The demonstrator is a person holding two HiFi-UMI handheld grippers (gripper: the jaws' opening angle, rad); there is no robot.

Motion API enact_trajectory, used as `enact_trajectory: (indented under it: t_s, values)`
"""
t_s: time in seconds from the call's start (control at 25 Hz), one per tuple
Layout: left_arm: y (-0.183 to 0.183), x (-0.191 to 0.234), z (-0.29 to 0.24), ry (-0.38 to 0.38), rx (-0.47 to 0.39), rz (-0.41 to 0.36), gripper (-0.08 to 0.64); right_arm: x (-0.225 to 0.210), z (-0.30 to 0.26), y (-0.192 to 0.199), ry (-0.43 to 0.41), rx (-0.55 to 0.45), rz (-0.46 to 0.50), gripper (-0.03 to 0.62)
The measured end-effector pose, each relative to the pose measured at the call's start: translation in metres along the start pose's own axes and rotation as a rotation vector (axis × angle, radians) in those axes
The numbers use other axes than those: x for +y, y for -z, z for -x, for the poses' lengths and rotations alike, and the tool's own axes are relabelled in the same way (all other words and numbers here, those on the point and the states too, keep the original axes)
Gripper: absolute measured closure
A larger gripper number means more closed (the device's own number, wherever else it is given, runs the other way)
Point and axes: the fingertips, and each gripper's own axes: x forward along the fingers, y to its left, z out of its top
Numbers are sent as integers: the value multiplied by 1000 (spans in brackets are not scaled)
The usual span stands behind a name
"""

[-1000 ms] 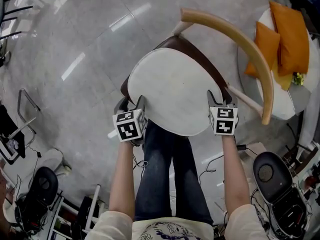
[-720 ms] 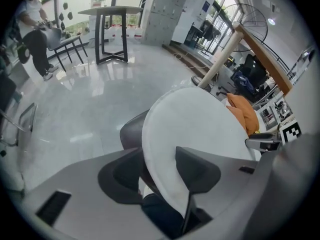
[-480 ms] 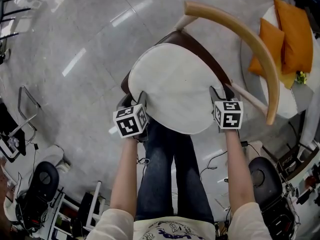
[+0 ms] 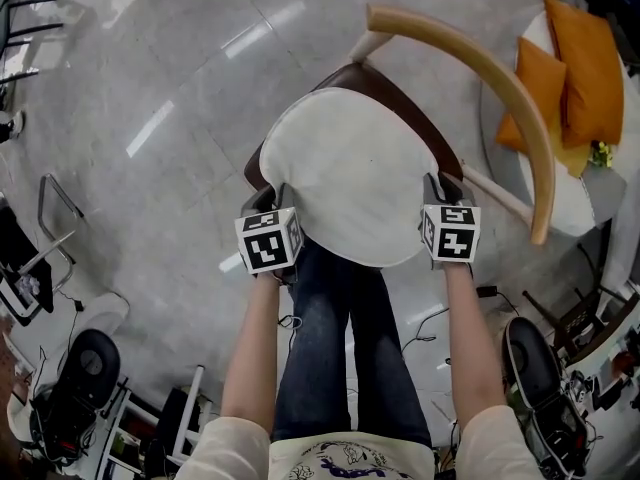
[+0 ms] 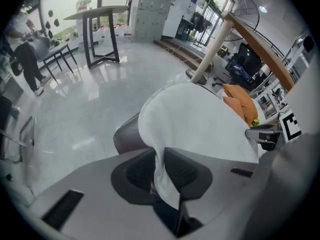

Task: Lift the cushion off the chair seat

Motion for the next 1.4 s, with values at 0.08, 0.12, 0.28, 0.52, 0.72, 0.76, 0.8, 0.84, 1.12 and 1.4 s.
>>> enact_trajectory:
  t_s: [0.08, 0.12, 0.28, 0.52, 0.72, 0.76, 0.8, 0.84, 1.12, 1.4]
  values:
    - [-2, -1, 4, -12, -5, -11, 499, 2, 5, -3, 5, 0, 19, 516]
    - [-4, -2, 6, -15, -8, -14, 502, 2, 7, -5, 4, -2, 24, 520]
    - [-9, -6, 21, -11, -14, -22, 505, 6, 28, -9, -7, -19, 33, 523]
    - [-37, -11, 69, -27, -71, -56, 505, 11, 77, -27, -6, -71, -23, 525]
    - [-58, -19, 125, -35, -127, -60, 505, 15, 134, -49, 0, -130, -53, 525]
    - [-63, -22, 137, -36, -143, -61, 503, 14, 145, -55, 0, -144, -55, 525]
    - [-68, -25, 149, -38, -158, -63, 503, 14, 157, -61, 2, -160, -57, 525]
    - [-74, -28, 161, -40, -175, -64, 503, 13, 169, -67, 5, -177, -58, 524]
    - [-102, -41, 259, -35, -293, -63, 503, 19, 264, -111, 36, -294, -47, 523]
    - [-120, -59, 351, -30, -418, -62, 503, 24, 359, -141, 60, -422, -26, 522]
